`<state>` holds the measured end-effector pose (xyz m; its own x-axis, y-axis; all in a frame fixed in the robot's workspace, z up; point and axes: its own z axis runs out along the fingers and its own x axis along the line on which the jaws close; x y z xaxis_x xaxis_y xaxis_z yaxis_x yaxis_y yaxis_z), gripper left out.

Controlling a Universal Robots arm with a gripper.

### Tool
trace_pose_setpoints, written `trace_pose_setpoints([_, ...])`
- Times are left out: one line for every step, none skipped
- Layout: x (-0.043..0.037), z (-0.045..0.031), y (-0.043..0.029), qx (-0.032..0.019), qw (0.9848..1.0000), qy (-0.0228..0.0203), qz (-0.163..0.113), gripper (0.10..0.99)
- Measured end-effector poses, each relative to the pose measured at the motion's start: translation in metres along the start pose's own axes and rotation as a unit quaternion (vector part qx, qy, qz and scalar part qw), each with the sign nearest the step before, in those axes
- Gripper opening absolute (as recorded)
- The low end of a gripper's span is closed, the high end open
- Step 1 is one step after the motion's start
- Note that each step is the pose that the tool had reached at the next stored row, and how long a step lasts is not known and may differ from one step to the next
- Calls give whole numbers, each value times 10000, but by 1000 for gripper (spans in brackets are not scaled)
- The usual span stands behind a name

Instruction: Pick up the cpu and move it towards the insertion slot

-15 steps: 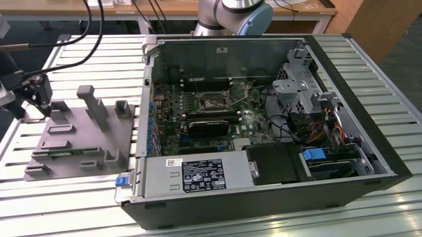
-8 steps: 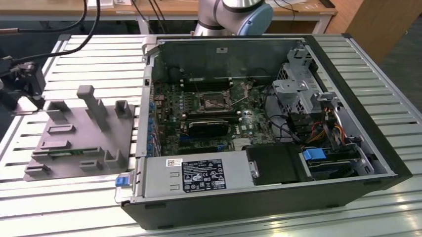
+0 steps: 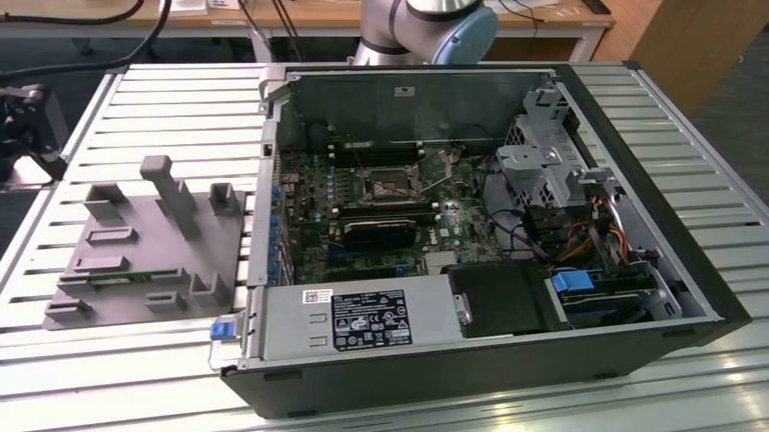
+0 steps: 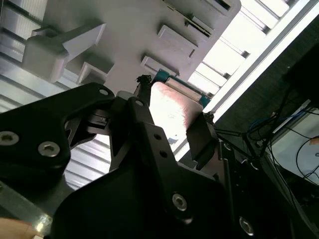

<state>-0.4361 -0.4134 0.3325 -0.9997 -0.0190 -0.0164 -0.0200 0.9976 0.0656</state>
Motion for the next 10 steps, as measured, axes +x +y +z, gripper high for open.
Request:
trace_pose_setpoints([-1,-42,3,-1,10000,0,0,537])
trace_pose_setpoints([-1,-80,5,-2,10000,0,0,537])
trace_pose_setpoints([-2,-119,8,-2,10000,0,0,537])
trace_pose_setpoints([-2,-160,11,-3,10000,0,0,537])
trace_pose_setpoints([-3,-199,13,-3,10000,0,0,537])
trace_pose_setpoints([-4,-240,16,-4,10000,0,0,537])
trace_pose_setpoints([-4,-280,18,-4,10000,0,0,537])
trace_pose_setpoints([-5,-326,21,-4,10000,1,0,537])
trace_pose_setpoints([-6,-363,24,-5,10000,0,0,537])
trace_pose_setpoints([-6,-407,27,-5,10000,0,0,537])
